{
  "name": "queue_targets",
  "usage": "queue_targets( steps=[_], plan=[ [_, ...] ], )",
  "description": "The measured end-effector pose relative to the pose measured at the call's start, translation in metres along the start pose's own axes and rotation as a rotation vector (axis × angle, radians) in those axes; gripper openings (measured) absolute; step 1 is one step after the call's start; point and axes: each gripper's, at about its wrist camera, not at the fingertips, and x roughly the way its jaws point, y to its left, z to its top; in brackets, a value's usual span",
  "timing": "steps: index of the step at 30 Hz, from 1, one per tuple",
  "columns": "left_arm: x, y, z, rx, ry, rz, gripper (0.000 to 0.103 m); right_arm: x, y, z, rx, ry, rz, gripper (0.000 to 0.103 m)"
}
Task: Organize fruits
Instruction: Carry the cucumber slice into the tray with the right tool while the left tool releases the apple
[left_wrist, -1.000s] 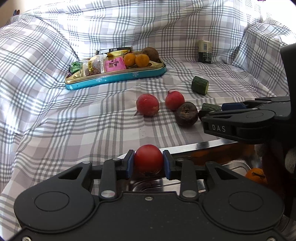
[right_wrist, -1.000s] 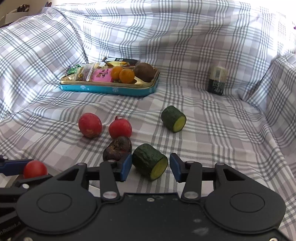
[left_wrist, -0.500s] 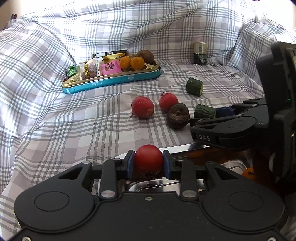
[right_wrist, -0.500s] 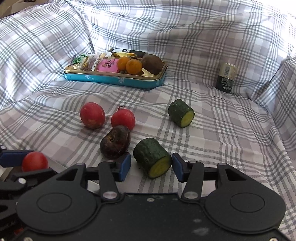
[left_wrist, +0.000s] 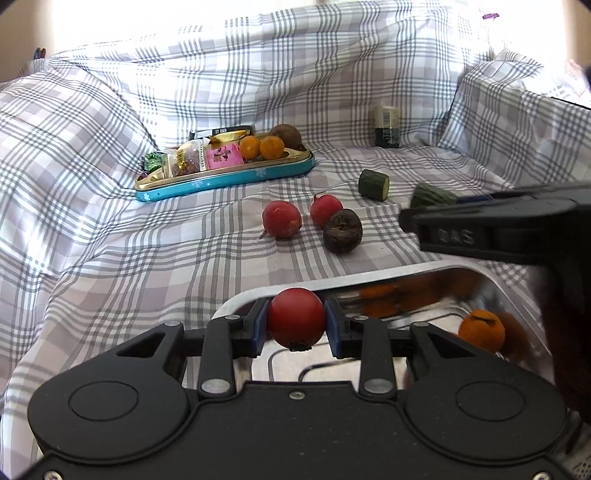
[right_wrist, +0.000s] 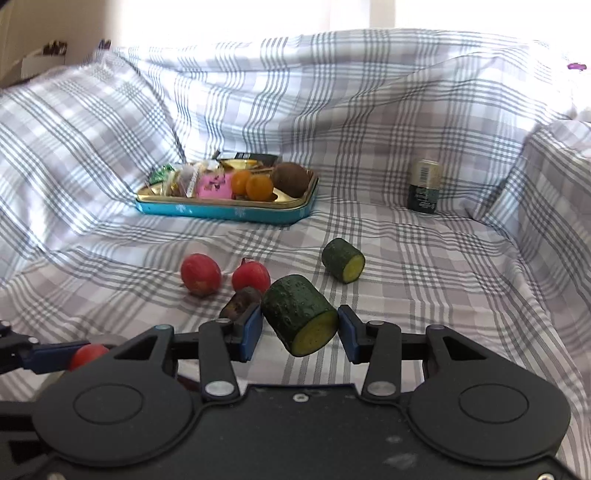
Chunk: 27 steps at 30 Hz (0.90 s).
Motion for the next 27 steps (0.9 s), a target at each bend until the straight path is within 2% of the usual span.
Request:
queue_targets(
  steps=[13,20,27],
  plan=[
    [-0.026,-0.007,-0.019,-0.013,-0.098,0.020,0.041,-0.069,0.010,-0.050,0.082,-0.004,-0.005,0.046],
    [-0.030,-0.011,-0.026,-0.012,-0.110,0.001,0.041,-0.090,0.016,-0.067,0.089,-0.019,0.001,0.046],
    [-0.024,-0.014,-0.028,-0.001,-0.094,-0.009,0.041,-0.090,0.024,-0.075,0.057,-0.016,-0.007,0.046]
  ],
)
